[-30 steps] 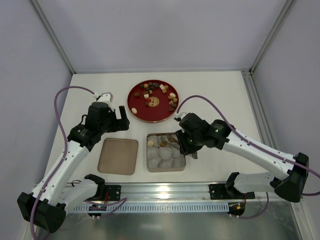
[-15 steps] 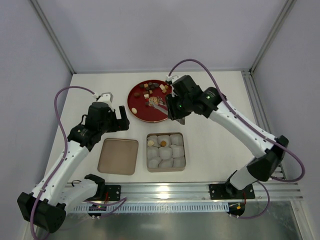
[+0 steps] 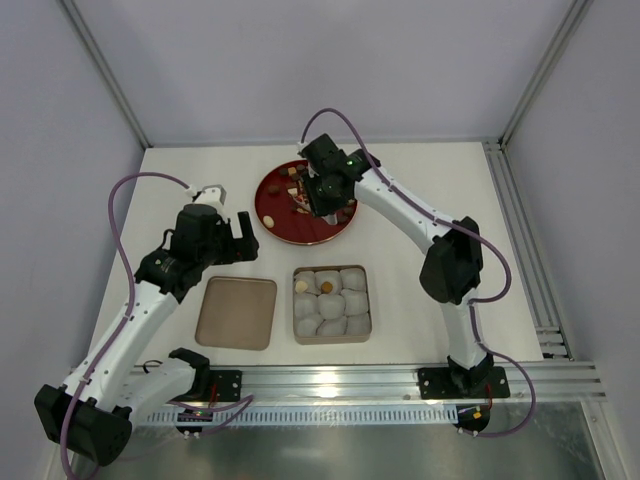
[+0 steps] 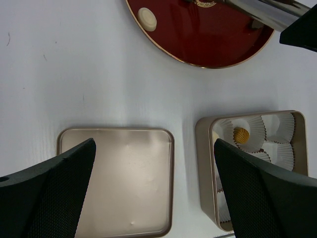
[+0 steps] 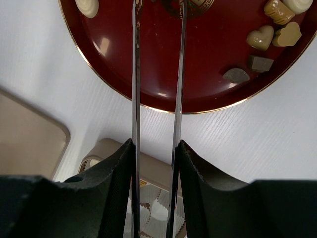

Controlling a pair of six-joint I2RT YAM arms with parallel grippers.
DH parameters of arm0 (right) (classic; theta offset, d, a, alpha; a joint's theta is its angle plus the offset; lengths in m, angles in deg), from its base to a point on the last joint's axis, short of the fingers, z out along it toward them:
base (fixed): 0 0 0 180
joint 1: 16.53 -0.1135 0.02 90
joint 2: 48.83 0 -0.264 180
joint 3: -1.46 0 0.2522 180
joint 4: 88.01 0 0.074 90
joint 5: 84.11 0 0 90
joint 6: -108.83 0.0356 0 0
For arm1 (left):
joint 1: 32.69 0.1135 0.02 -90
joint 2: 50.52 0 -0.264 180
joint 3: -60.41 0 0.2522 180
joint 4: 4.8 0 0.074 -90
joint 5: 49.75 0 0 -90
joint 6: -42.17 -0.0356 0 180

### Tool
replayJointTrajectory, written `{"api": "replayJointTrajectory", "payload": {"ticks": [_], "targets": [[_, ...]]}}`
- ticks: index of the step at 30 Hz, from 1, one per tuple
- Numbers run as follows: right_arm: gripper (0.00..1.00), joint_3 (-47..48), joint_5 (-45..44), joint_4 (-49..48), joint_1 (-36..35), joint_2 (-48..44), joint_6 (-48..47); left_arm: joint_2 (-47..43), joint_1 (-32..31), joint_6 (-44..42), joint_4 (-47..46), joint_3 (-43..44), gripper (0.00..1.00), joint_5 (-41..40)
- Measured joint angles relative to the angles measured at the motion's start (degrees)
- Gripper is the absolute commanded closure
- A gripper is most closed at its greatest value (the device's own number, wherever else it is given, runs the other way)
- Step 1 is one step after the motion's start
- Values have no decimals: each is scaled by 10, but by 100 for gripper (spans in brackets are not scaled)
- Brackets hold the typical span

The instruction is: Pack the chocolate

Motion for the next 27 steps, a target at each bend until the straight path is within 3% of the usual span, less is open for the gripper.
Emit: {"api": "replayJointTrajectory", "payload": {"ticks": [27], "targets": [[63, 14, -4, 0, -20, 48, 19, 0, 0, 0, 0, 0, 0, 0]]}}
